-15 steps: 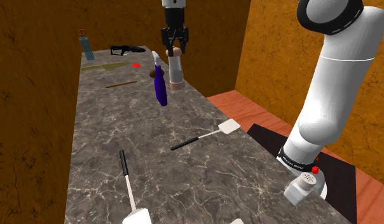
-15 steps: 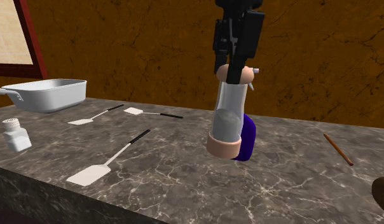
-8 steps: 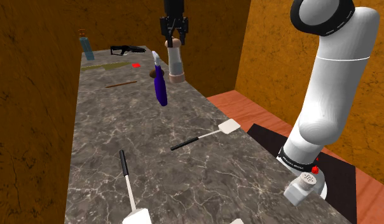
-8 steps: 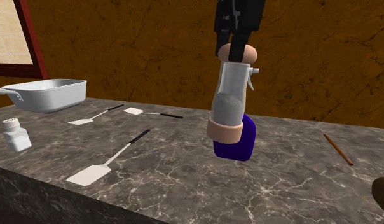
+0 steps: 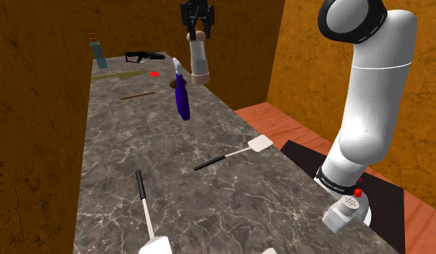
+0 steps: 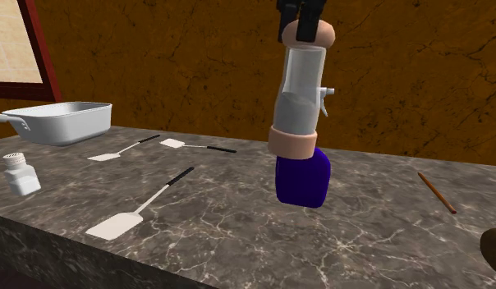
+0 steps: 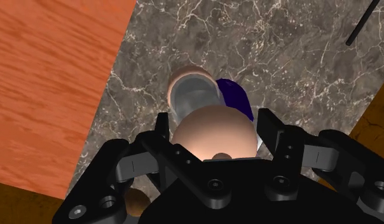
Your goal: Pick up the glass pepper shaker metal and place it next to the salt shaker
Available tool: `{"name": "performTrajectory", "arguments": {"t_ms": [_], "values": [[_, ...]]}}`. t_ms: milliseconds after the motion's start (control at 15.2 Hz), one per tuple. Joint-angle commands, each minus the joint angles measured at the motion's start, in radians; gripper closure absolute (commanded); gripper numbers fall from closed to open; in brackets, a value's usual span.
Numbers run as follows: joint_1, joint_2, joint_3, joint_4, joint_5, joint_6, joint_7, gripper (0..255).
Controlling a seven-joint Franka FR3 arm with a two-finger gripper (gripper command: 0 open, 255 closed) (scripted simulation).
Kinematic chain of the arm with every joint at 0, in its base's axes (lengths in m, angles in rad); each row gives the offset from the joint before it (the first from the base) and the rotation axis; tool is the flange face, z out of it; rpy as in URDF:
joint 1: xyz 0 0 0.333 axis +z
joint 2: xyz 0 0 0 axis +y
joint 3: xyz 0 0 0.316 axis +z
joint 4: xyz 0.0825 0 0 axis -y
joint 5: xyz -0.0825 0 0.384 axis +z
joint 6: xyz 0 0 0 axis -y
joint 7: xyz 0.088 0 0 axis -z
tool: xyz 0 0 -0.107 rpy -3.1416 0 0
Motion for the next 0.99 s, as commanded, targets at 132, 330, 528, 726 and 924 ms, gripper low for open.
{"name": "performTrajectory", "arguments": {"t_ms": [132,330,528,726,924], "values": [[0.005,-0.017,0.004,0.014,0.003,-0.030,0.012,255],[0.009,-0.161,0.011,-0.169,0.024,0.011,0.030,255],[0.016,-0.283,0.020,-0.306,0.044,0.029,0.050,255],[0.026,-0.392,0.030,-0.415,0.064,0.033,0.073,255],[0.037,-0.492,0.041,-0.503,0.086,0.026,0.099,255]]}}
